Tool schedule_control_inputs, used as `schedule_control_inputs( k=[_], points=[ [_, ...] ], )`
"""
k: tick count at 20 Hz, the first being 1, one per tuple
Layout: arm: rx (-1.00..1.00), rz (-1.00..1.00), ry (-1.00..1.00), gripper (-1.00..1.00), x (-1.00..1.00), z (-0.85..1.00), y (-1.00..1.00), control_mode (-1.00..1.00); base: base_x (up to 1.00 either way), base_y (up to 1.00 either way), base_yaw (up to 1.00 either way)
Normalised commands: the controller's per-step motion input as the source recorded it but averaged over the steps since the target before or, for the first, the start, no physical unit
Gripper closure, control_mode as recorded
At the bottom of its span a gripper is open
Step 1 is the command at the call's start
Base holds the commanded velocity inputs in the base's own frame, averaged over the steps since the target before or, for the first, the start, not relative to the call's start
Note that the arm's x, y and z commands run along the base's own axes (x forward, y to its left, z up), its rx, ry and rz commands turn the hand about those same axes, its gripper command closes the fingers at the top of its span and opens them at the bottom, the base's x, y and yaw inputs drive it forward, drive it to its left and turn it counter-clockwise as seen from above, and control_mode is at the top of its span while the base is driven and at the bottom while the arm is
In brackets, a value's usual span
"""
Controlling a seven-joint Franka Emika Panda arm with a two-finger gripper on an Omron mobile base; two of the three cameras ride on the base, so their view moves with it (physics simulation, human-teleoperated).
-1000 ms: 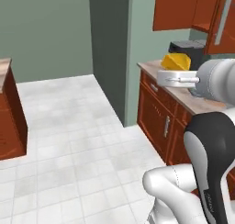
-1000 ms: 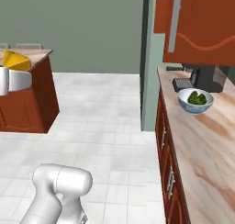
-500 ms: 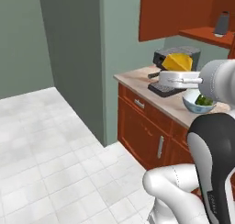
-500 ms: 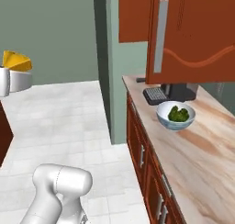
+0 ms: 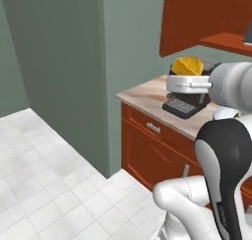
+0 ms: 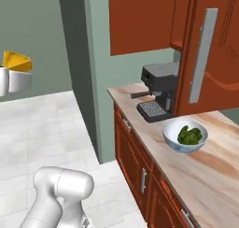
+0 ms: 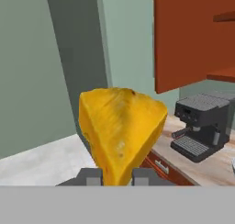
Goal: Pick the cheese from the fridge and the cheese grater from the cabinet and place them next to the salad bowl.
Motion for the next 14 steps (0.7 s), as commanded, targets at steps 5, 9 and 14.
schedule_control_inputs(
  k=[5, 9, 14],
  points=[
    [0.0, 0.0, 0.0, 1.0, 0.0, 0.0, 0.0, 1.0, -0.26, -0.43, -0.44],
    [0.0, 0.0, 0.0, 1.0, 0.0, 0.0, 0.0, 1.0, -0.19, -0.28, -0.48],
    [0.0, 0.0, 0.0, 1.0, 0.0, 0.0, 0.0, 1.0, 0.0, 0.12, -0.58]
  ],
)
